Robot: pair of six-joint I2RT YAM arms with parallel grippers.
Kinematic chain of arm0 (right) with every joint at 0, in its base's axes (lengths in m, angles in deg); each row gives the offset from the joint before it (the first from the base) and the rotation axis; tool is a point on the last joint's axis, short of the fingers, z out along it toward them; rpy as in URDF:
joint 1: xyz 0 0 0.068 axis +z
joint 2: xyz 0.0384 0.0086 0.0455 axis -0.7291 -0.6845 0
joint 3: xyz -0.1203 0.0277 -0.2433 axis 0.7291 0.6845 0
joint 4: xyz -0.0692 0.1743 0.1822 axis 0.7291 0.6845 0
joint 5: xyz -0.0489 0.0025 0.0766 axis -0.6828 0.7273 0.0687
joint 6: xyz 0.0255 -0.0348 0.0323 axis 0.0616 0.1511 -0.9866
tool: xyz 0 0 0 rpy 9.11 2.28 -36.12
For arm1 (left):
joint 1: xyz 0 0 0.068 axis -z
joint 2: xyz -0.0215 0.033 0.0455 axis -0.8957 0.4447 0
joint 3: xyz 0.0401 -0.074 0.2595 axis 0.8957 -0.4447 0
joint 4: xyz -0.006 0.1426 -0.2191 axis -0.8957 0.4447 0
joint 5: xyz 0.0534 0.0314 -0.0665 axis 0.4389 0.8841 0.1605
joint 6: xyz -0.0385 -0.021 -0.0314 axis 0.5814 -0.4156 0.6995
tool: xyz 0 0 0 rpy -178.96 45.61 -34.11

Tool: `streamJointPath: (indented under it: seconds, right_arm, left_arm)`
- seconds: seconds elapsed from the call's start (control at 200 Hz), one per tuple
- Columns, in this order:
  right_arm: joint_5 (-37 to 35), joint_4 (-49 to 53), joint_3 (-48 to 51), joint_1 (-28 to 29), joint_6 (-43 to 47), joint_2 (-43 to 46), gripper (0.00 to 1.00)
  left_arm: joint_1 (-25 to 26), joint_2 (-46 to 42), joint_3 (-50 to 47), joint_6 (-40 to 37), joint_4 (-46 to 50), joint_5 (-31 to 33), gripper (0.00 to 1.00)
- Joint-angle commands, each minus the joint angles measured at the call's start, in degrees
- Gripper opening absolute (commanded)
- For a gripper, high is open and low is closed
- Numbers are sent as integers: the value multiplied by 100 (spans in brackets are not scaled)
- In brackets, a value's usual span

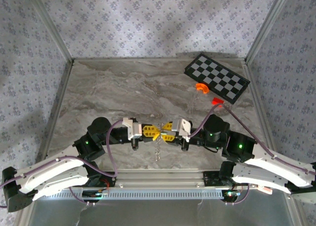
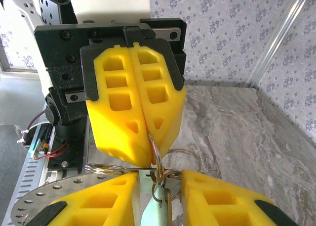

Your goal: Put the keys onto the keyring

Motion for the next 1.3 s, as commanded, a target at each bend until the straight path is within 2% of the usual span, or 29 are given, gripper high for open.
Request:
streamJointPath:
  seconds: [0.0, 0.285, 0.805, 1.025, 1.299]
  right_arm:
    - [123, -236, 36, -21, -114, 79, 28]
    - [85, -304, 103, -56, -146, 194, 24]
    - [118, -241, 68, -126, -153, 156, 25]
    - [214, -267, 59, -145, -161, 85, 18]
    - [152, -248, 68, -153, -93, 114, 1]
  left_arm:
    - [-38, -83, 22, 60, -379, -121, 0]
    - [-38, -75, 22, 51, -386, -112, 0]
    - [-38, -12, 75, 92, -359, -139, 0]
    - [-34, -4, 75, 77, -344, -112, 0]
    - [-29, 4, 146, -64, -28, 81, 0]
